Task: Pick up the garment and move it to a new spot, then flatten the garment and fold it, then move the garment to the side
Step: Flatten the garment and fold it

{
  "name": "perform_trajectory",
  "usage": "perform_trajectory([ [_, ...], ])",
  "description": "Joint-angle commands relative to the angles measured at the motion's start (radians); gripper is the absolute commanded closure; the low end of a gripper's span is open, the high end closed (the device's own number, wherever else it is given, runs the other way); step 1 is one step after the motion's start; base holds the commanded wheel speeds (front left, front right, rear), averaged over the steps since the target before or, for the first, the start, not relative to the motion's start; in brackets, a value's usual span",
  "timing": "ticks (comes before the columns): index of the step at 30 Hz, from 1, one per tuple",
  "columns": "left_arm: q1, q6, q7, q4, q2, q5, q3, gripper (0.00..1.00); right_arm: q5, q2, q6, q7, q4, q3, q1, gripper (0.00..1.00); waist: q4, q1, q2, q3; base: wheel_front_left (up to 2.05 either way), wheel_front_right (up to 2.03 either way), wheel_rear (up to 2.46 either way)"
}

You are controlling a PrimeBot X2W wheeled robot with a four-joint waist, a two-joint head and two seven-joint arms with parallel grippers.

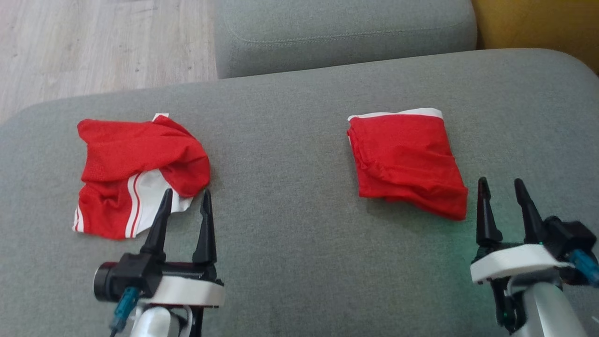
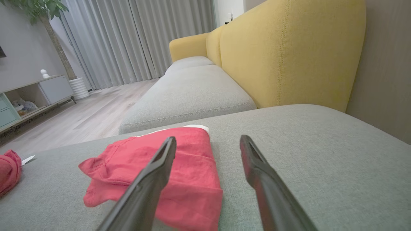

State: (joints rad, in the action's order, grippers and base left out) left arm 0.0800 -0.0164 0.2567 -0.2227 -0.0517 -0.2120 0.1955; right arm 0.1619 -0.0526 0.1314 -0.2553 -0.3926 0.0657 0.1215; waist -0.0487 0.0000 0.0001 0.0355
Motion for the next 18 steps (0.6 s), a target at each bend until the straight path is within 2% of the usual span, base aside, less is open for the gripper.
perform_trajectory([
  [1,0.030,0.007,0.005,0.035,-0.001,-0.008,-0.037,0.00,-0.008,0.001,-0.001,-0.006,0.050,-0.020,0.041,0.00,0.003,0.0000,-0.0001,0.003,0.00,0.00,0.00],
  [5,0.037,0.002,0.005,0.038,0.000,-0.005,-0.032,0.00,-0.003,0.002,-0.001,-0.006,0.067,-0.018,0.048,0.00,0.015,0.0000,-0.0001,0.019,0.00,0.00,0.00],
  [10,0.072,-0.004,0.005,0.045,0.001,0.001,-0.013,0.00,-0.053,0.002,-0.001,0.018,0.072,-0.020,0.110,0.00,0.051,0.0000,-0.0001,0.076,0.00,0.00,0.00],
  [11,0.081,-0.005,0.005,0.047,0.001,0.000,-0.007,0.00,-0.058,0.002,-0.001,0.031,0.068,-0.020,0.131,0.79,0.061,0.0000,-0.0001,0.092,0.00,0.00,0.00],
  [12,0.090,-0.004,0.005,0.049,0.001,-0.001,-0.001,0.00,-0.062,0.002,-0.001,0.041,0.063,-0.018,0.156,1.00,0.071,0.0000,-0.0001,0.107,0.00,0.00,0.00],
  [15,0.109,-0.004,0.005,0.051,0.001,-0.003,0.011,0.00,-0.074,0.002,-0.001,0.066,0.037,-0.008,0.212,1.00,0.092,0.0000,-0.0001,0.142,0.00,0.00,0.00],
  [18,0.136,-0.005,0.005,0.051,0.001,-0.004,0.035,0.00,-0.085,0.002,-0.001,0.096,-0.042,0.013,0.302,1.00,0.128,0.0000,-0.0001,0.187,0.00,0.00,0.00],
])
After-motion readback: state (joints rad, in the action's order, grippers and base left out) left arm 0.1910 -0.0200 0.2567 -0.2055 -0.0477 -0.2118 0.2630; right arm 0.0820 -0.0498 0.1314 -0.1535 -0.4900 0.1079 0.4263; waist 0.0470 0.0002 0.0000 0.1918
